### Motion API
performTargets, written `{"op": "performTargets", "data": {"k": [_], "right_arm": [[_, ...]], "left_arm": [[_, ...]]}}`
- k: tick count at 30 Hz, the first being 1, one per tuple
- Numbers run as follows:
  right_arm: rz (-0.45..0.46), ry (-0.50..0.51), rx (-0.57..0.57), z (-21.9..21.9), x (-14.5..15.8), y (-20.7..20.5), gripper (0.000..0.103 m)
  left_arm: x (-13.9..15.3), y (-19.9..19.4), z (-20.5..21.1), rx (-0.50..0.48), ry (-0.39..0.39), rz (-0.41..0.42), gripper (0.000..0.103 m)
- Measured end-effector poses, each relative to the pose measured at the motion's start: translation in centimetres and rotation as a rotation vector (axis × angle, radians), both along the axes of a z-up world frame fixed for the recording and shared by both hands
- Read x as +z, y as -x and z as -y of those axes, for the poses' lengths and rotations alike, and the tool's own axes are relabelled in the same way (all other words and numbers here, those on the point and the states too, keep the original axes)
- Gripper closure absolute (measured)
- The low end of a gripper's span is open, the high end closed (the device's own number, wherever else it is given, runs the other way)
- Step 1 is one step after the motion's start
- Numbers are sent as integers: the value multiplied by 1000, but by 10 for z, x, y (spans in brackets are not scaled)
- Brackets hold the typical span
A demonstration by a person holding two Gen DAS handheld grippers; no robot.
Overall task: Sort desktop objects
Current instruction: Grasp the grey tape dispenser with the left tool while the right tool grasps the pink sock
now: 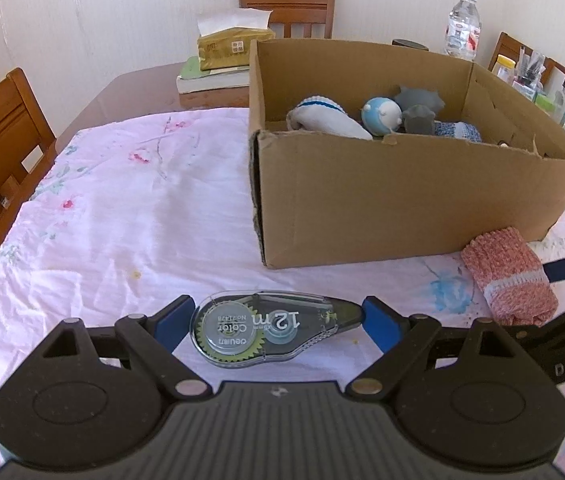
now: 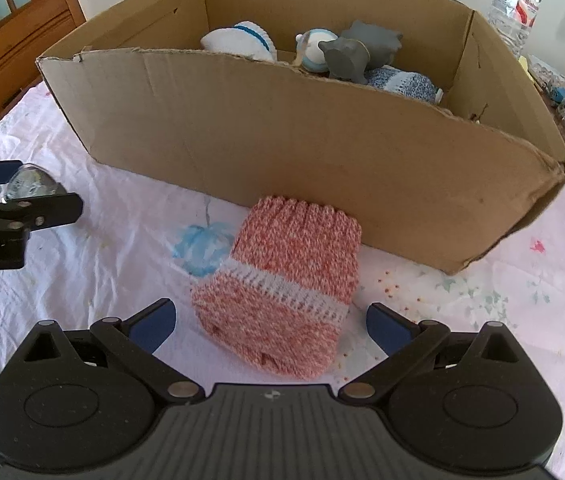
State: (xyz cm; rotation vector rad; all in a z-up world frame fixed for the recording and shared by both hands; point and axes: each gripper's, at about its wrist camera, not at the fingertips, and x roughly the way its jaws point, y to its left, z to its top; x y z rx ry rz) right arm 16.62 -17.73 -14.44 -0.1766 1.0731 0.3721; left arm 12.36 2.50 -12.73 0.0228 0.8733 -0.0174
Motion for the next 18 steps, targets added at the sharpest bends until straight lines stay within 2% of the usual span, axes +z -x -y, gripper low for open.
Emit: {"op": "performTargets", "data": {"k": [7,16,18], "right_arm": [[11,9,-16,-3,0,-9,1],[32,28,-17,-5,5,-8,20],[37,34,-15,-6,6,-6,21]], "left_arm": [[4,2,-4,-16,9,5,13],[8,7,-4,-43,16,12,13],[9,8,-4,-49,21,13,13]]}}
